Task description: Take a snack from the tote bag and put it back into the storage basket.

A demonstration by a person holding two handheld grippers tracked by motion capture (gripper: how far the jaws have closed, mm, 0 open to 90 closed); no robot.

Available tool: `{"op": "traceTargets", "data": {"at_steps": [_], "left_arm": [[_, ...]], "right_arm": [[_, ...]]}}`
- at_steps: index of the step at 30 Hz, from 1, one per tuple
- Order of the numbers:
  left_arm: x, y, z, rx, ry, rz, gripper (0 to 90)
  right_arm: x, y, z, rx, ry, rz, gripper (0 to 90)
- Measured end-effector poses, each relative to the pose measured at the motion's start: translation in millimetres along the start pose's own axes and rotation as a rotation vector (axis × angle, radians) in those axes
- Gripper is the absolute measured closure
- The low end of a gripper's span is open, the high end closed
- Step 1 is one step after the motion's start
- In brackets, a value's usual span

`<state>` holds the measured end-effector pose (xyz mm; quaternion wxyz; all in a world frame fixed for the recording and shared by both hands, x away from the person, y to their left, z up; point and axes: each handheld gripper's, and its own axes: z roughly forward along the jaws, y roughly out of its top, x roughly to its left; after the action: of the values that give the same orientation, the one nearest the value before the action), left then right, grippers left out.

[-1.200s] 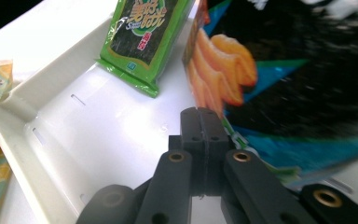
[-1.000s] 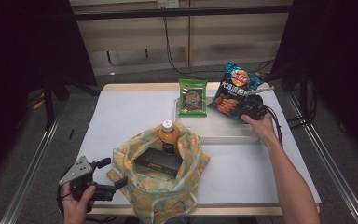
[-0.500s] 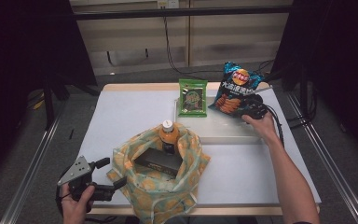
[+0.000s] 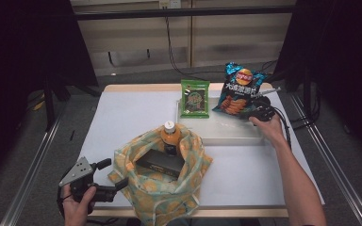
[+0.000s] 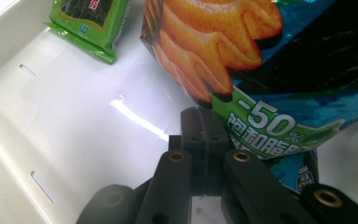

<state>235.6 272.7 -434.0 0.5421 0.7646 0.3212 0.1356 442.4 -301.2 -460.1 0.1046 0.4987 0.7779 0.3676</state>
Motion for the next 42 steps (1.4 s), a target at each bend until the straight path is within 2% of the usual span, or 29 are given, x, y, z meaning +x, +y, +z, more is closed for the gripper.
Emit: {"op": "traceTargets", "data": {"at_steps": [1, 8, 12, 15, 18, 21, 25, 26, 27, 29, 30, 31, 34, 35, 36, 40, 42], "left_arm": [[0.1, 0.1, 0.3, -0.008, -0.012, 0.004, 2.6], [0.6, 0.0, 0.1, -0.003, -0.002, 0.004, 2.6], [1.3, -0.2, 0.5, -0.009, -0.01, 0.0, 2.6], [0.6, -0.1, 1.7, -0.003, 0.003, -0.006, 2.6], [1.0, -0.1, 1.4, 0.002, -0.005, 0.002, 2.6], [1.4, -0.3, 1.8, 0.001, 0.004, 0.0, 2.6], [1.4, -0.8, 1.6, -0.004, -0.015, 0.004, 2.6], [0.7, -0.8, 0.9, 0.002, -0.002, 0.002, 2.6], [1.5, -0.9, 0.4, 0.0, -0.008, 0.006, 2.6], [1.6, -0.6, 0.2, -0.004, -0.003, 0.0, 2.6], [2.4, -0.8, 0.9, -0.011, -0.016, -0.002, 2.6], [1.3, -0.5, 1.2, -0.006, -0.002, -0.007, 2.6], [1.2, 0.4, 2.4, -0.004, -0.019, 0.008, 2.6], [0.7, 0.9, 2.0, 0.002, -0.004, 0.014, 2.6], [0.4, 1.0, 2.1, 0.001, -0.008, 0.012, 2.6], [1.6, 0.6, 2.3, -0.004, -0.021, 0.006, 2.6], [1.4, 0.5, 2.6, -0.003, -0.019, 0.003, 2.6]], "right_arm": [[-0.8, -0.1, -0.2, -0.005, 0.0, -0.001, 90.0], [-5.9, -6.7, -4.8, -0.008, -0.022, 0.017, 90.0], [-9.4, -8.0, -6.1, -0.029, -0.055, 0.029, 90.0], [-8.4, -7.0, -4.1, -0.034, -0.077, 0.013, 90.0], [-9.4, -7.7, -3.2, -0.027, -0.094, 0.023, 90.0], [-9.9, -7.3, -2.8, -0.036, -0.098, 0.021, 90.0], [-11.2, -7.2, -3.3, -0.063, -0.118, 0.042, 90.0], [-12.1, -7.9, -3.6, -0.067, -0.122, 0.048, 90.0], [-12.9, -8.5, -3.8, -0.074, -0.125, 0.054, 90.0], [-13.3, -9.0, -4.2, -0.081, -0.115, 0.058, 90.0], [-12.5, -8.9, -4.1, -0.084, -0.115, 0.057, 90.0], [-11.4, -8.8, -4.0, -0.082, -0.11, 0.056, 90.0], [-5.8, -7.6, -6.4, -0.087, -0.094, 0.043, 90.0], [-3.6, -7.1, -8.4, -0.096, -0.091, 0.037, 90.0], [-1.8, -6.9, -10.3, -0.105, -0.083, 0.036, 90.0], [14.0, -5.0, -21.2, -0.166, -0.068, 0.005, 80.4], [21.8, -5.8, -26.0, -0.192, -0.044, -0.01, 76.9]]}}
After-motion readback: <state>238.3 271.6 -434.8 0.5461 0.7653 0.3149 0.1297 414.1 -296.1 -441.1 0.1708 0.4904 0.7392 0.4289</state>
